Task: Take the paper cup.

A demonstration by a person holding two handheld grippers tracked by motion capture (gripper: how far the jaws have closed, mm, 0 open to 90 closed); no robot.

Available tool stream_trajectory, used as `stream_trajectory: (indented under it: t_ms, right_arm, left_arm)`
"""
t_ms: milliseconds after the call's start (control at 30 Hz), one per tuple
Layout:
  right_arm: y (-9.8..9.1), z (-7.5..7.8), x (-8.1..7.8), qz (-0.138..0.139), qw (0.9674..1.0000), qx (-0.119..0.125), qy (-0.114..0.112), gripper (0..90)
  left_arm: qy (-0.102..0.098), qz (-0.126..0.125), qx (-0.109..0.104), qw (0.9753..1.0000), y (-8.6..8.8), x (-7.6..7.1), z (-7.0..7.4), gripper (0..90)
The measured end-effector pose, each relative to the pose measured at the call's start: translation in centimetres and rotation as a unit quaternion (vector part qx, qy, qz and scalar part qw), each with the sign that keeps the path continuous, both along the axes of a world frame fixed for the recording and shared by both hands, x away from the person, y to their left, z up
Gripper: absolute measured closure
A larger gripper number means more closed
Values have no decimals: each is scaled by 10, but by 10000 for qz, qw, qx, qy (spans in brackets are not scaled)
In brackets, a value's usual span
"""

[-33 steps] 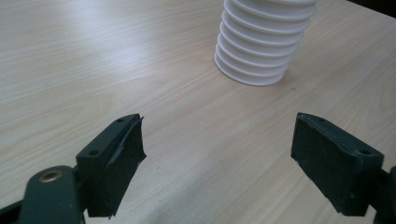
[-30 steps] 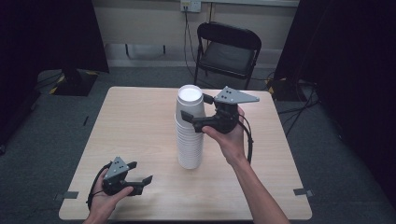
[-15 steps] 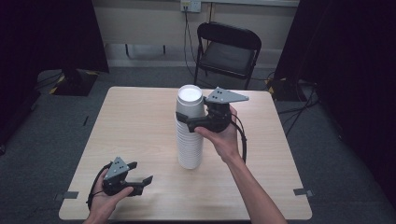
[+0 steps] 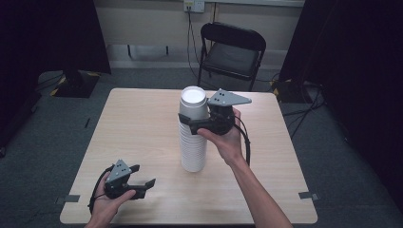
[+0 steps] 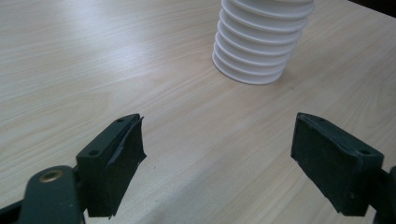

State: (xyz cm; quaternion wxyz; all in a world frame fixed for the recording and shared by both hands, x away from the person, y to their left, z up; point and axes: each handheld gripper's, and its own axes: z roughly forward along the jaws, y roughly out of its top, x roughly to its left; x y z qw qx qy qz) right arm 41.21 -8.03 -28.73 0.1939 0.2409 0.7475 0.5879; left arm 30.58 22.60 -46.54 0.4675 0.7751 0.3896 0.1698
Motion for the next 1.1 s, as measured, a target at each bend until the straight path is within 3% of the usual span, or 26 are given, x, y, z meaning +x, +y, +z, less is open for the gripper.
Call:
stream_trajectory:
  t_ms: [267,1100]
  right_arm:
    - [-1,2,0,-8,9999,50,-94,143]
    - [-5,33,-2,-44,9982,487,-336,151]
  left_arm:
    - [42,1,-33,10000,0,0,0,169]
    - [46,-11,-15,10000,-1,0,-1,169]
